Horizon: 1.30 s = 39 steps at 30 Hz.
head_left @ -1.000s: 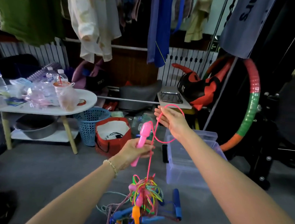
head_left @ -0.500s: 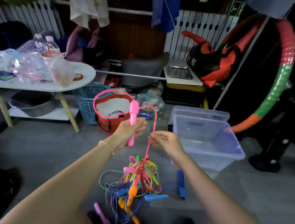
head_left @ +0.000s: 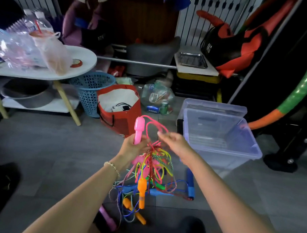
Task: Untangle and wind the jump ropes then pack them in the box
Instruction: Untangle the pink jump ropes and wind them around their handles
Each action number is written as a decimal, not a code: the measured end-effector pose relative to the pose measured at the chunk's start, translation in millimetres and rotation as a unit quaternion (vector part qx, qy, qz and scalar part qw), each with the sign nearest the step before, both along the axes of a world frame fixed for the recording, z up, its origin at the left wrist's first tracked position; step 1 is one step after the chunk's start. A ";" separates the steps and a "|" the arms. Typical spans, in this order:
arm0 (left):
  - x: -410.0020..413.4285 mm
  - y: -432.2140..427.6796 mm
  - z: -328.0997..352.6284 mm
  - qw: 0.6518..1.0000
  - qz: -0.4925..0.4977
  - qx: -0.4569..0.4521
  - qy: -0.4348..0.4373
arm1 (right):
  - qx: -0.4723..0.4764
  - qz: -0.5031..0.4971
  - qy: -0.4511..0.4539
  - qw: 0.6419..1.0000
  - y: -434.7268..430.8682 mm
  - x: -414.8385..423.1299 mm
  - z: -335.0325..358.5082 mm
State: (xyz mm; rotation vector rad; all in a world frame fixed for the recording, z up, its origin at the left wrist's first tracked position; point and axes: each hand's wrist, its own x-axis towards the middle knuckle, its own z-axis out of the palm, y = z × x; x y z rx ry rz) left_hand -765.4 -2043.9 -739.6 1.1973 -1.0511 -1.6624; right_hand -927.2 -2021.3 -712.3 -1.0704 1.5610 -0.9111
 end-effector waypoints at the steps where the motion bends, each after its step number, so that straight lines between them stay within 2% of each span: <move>1: -1.3 -0.9 1.4 1.000 0.004 0.008 0.015 | 0.025 0.038 0.042 0.998 2.3 -1.9 -8.7; 3: -1.8 -2.0 2.9 0.999 -0.002 0.012 0.033 | 0.046 0.076 0.051 0.995 5.1 -4.2 -20.9; 8: 5.5 -7.9 14.7 0.999 -0.022 -0.037 0.013 | 0.023 0.121 0.014 0.992 4.3 5.4 -24.5; 14: 14.7 -11.6 18.4 0.995 -0.041 -0.085 -0.024 | -0.009 0.087 -0.021 0.996 3.3 13.2 -19.0; 17: 15.9 -14.2 24.0 0.990 -0.018 -0.120 -0.068 | 0.011 -0.025 -0.059 0.998 -4.1 8.6 -15.2; 20: 16.9 -16.5 31.4 0.985 -0.032 -0.146 -0.090 | 0.028 -0.220 -0.153 0.963 -12.0 -1.1 -5.2; 21: 16.7 -15.9 32.1 0.988 -0.037 -0.133 -0.074 | 0.020 -0.256 -0.163 0.953 -13.7 -6.4 -3.5; 22: 15.7 -14.0 33.7 0.992 -0.038 -0.108 -0.045 | 0.018 -0.253 -0.149 0.956 -13.3 -11.3 -1.1; 25: 13.5 -8.8 40.5 0.997 -0.037 -0.063 0.027 | 0.006 -0.071 -0.025 0.997 -3.1 -17.4 6.6; 28: 11.0 -6.8 46.5 0.996 -0.036 -0.055 0.061 | -0.051 0.045 0.016 0.998 4.6 -10.6 13.6; 32: 8.1 -5.9 52.8 0.993 -0.007 -0.015 0.121 | 0.007 0.195 0.029 0.980 13.8 4.9 10.0; 35: 16.1 -13.3 59.6 0.981 0.042 0.020 0.190 | 0.019 0.215 0.003 0.976 18.3 13.8 -0.5; 37: 21.9 -15.9 61.3 0.979 0.062 0.023 0.194 | 0.000 0.171 -0.033 0.985 16.1 18.5 1.7; 39: 21.5 -14.2 62.8 0.975 0.066 0.032 0.211 | -0.037 0.128 -0.031 0.991 13.3 21.6 8.2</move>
